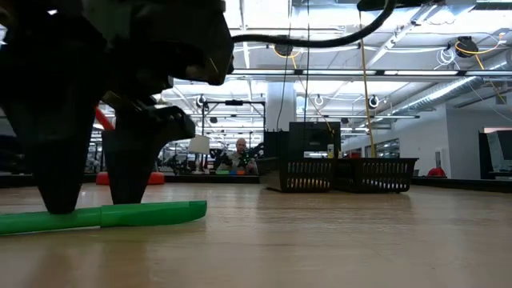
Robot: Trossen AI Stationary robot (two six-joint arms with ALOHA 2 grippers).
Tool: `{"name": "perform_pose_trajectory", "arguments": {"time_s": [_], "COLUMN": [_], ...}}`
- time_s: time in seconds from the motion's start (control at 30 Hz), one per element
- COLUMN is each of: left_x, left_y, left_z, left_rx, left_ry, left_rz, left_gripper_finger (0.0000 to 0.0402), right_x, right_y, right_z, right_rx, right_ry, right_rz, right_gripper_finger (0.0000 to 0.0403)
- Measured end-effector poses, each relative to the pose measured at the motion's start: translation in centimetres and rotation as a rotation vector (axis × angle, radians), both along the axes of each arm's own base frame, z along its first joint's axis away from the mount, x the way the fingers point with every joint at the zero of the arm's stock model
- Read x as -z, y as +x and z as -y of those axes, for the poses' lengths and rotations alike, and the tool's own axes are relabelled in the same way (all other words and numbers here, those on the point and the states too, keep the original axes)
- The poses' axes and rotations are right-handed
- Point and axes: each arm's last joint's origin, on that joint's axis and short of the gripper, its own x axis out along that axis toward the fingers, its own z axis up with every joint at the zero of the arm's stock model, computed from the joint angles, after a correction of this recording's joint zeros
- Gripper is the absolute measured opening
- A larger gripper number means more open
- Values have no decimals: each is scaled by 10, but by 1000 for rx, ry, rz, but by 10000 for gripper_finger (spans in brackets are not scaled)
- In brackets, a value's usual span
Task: Pick & Place Markers
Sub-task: Put the green pen into the bottom left black bin
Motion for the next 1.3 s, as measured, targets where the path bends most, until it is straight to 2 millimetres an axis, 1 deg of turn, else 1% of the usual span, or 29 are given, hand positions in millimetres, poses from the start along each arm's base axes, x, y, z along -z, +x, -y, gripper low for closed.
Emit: {"name": "perform_pose_trajectory", "arguments": {"time_s": [0.07, 0.13, 0.23, 0.3, 0.4, 0.5, 0.57, 0.67, 0.73, 0.83, 0.97, 1.1, 1.13, 1.23, 1.3], "left_x": [6, 11, 15, 16, 17, 17, 17, 17, 17, 17, 17, 17, 17, 16, 12], "left_y": [-2, -6, -8, -8, -11, -14, -14, -12, -11, -10, -7, -1, 1, 4, 4], "left_z": [-8, -14, -26, -28, -23, -18, -17, -16, -15, -15, -21, -30, -31, -36, -38], "left_rx": [-27, -68, -176, -208, -199, -150, -104, 13, 101, 194, 228, 222, 215, 201, 210], "left_ry": [29, 111, 194, 221, 270, 327, 332, 323, 311, 292, 249, 237, 233, 222, 223], "left_rz": [-16, -25, -45, -40, -12, 18, 29, 48, 67, 81, 77, 94, 102, 118, 134], "left_gripper_finger": [243, 243, 243, 243, 243, 244, 244, 237, 219, 175, 106, 32, 27, 27, 29], "right_x": [0, 0, 0, 0, 0, 0, 0, 0, 0, 0, 0, 0, 0, 0, 0], "right_y": [0, 0, 0, 0, 0, 0, 0, 0, 0, 0, 0, 0, 0, 0, 0], "right_z": [0, 0, 0, 0, 0, 0, 0, 0, 0, 0, 0, 0, 0, 0, 0], "right_rx": [0, 0, 0, 0, 0, 0, 0, 0, 0, 0, 0, 0, 0, 0, 0], "right_ry": [-4, -5, -6, -7, -9, -9, -9, -9, -9, -9, -9, -9, -9, -9, -9], "right_rz": [-5, -7, -7, -10, -12, -12, -12, -12, -12, -12, -12, -12, -12, -12, -12], "right_gripper_finger": [75, 75, 75, 75, 75, 75, 75, 75, 75, 75, 75, 75, 75, 75, 75]}}
